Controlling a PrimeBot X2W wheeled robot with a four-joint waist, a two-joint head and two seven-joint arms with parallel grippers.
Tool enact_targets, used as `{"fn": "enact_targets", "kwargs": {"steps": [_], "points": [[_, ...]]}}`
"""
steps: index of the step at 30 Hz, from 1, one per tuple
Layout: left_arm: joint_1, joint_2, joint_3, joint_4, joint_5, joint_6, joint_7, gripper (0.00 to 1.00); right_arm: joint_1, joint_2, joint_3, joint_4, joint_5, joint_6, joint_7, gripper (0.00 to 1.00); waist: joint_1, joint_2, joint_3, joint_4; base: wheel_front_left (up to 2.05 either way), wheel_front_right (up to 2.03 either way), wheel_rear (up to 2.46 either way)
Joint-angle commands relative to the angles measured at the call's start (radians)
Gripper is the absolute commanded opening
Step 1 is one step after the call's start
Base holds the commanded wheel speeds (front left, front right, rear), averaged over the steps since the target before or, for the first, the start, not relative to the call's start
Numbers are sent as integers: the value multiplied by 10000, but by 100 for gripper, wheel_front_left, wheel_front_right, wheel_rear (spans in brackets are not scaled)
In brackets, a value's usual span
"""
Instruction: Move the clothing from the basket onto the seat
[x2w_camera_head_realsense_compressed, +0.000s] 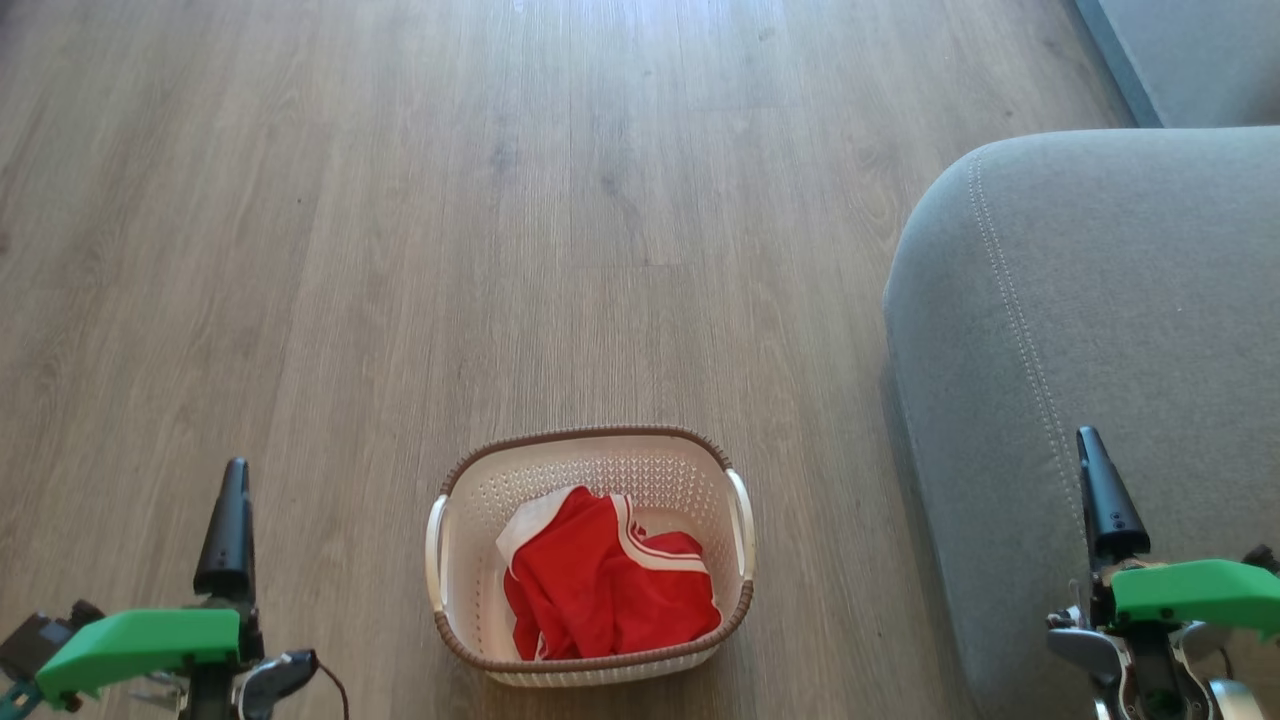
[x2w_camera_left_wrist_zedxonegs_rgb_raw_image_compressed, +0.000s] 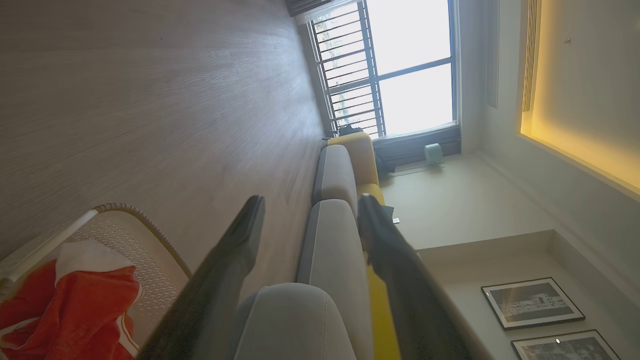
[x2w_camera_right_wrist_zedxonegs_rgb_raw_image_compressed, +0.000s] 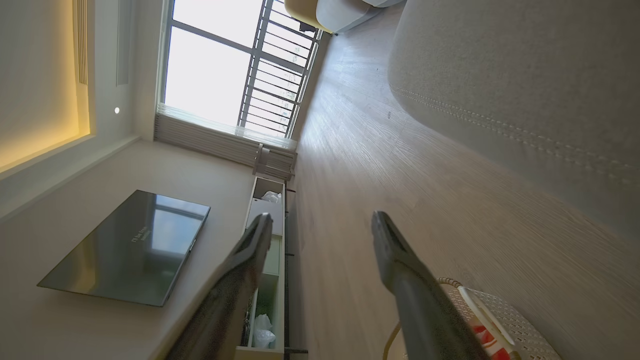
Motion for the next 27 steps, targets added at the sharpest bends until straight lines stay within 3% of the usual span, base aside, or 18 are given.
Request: {"fn": "enact_targets", "kwargs": {"steps": [1, 7, 14, 27], "points": [[-546, 80, 225, -446, 283, -34, -135, 100, -531, -73, 91, -514, -390, 1, -132, 100, 0, 0, -11, 12, 0, 0, 0], [-630, 87, 324, -1056, 1139, 127, -311, 100, -565, -76, 216, -833, -1472, 1, -311, 100, 0, 0, -60, 43, 0, 0, 0], [-633, 95, 123, -1945, 2246, 815, -516, 100, -654, -80, 371, -1301, -2696, 1, -519, 100, 0, 0, -119, 70, 0, 0, 0], [-497, 110, -1574, -2899, 5135, 1922, -895, 100, -637, -152, 1011, -1946, -5502, 1, -902, 100, 0, 0, -188, 189, 0, 0, 0]]}}
